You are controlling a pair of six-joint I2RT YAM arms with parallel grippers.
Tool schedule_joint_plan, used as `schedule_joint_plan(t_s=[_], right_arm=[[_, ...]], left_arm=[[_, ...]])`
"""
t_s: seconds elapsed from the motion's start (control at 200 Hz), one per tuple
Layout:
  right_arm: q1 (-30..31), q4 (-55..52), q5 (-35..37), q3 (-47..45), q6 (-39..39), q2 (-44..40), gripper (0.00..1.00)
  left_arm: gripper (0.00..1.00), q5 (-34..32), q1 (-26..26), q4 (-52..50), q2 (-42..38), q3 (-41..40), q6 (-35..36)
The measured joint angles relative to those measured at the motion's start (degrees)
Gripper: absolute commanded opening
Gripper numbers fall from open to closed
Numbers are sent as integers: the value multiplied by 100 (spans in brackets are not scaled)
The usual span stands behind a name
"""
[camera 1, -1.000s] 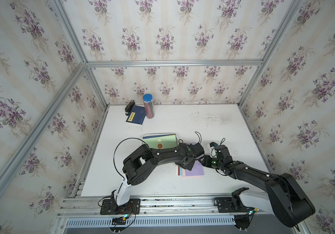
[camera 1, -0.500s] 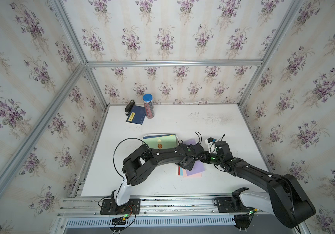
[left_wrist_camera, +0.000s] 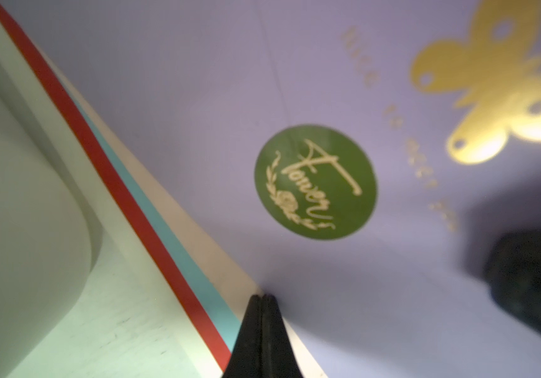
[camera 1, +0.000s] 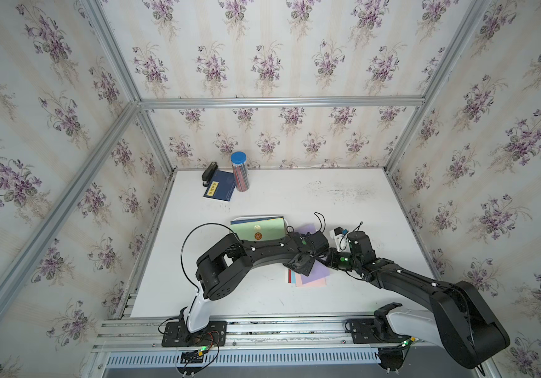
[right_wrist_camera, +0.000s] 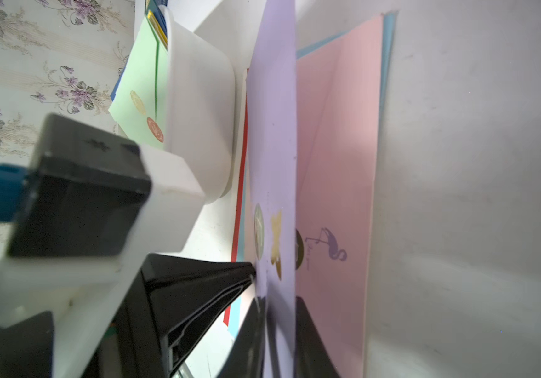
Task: Put the sealed envelopes into the storage box
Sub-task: Pick up the envelope from the center of the board, then place the envelope in the storage box.
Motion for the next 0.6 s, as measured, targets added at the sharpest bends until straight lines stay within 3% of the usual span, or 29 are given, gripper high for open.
schedule_joint_plan(t_s=[0.085,0.13,0.2,0.275,0.4,0.495,0.6], right_arm=[[0,-90,59,79,-44,-173,0],[0,-173,116,136,-116,-313,0],[0,-389,229,275,-251,-522,0],[0,-671,332,503,-472,-741,0],[2,-1220,560,1043,-1012,-1106,0],[2,-1576,815,1611,-1517,-1261,0],[4,-1631,907,2286,-2151,-1182,0]], left_arm=[[0,22,0,0,-125,-66,15],[6,26,-7,2,-229,-98,17],[23,17,-46,-7,-496,-138,46],[52,-33,-122,-11,-876,-166,127],[79,-308,-179,-26,-1818,-411,188],[81,-625,15,-52,-2562,-848,236],[82,-782,640,-199,-3202,-1453,251]])
